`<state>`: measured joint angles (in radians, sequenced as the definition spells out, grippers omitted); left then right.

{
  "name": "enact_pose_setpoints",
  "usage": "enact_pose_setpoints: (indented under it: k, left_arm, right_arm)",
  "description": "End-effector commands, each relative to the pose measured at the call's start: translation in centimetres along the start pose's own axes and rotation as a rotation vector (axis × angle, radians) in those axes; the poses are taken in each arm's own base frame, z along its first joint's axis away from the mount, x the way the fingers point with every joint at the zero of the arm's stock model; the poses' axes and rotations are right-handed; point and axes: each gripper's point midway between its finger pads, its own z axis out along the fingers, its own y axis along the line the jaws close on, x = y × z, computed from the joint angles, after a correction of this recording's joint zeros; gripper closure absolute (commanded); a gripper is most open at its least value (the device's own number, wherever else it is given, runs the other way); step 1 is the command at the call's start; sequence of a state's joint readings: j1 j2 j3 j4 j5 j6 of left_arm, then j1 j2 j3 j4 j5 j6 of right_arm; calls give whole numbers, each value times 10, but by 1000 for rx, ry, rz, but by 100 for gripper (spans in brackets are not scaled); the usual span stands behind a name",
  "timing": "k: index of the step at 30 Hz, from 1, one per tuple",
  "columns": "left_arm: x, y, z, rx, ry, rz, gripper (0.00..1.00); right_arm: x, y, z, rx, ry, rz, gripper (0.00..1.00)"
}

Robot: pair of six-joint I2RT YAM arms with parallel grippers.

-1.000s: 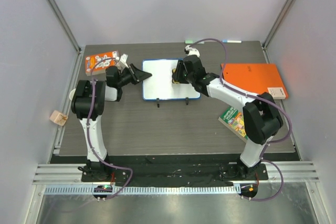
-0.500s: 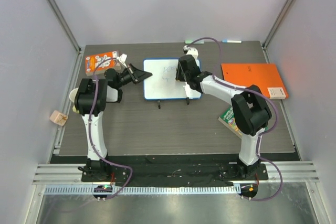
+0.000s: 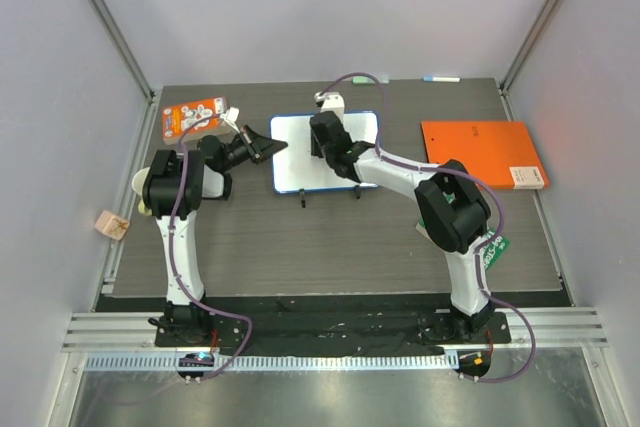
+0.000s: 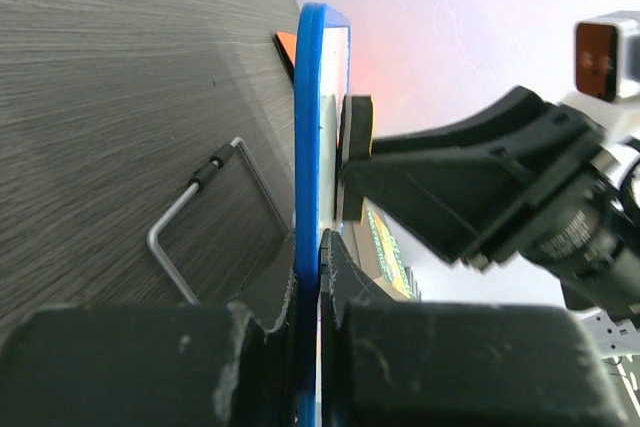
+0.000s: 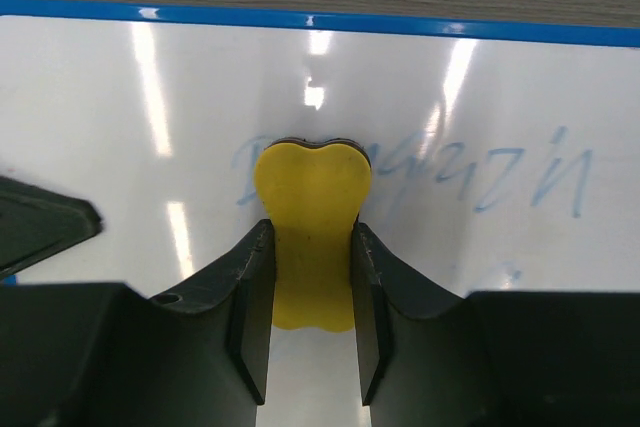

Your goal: Erase the whiteboard

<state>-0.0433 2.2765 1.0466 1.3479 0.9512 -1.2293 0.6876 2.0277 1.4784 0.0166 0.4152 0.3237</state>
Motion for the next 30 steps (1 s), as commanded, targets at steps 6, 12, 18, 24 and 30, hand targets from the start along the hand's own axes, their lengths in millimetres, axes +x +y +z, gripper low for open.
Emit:
enact_pose_setpoints:
  k: [6, 12, 18, 24, 30]
  left_arm:
    - [-4, 3, -9, 55, -34, 176, 100]
    - [-3, 2, -9, 67, -33, 169, 100]
    - [-3, 3, -10, 66, -32, 166, 100]
    - [-3, 4, -9, 67, -30, 163, 100]
    - [-4, 3, -9, 70, -29, 164, 100]
  right_arm:
    - [70, 18, 3, 60, 172, -36, 99]
    - [69, -38, -1, 247, 166, -21, 98]
    - [52, -105, 0, 329, 139, 59, 99]
    - [57, -88, 5, 181, 151, 44, 99]
    - [96, -2, -4, -14, 212, -36, 99]
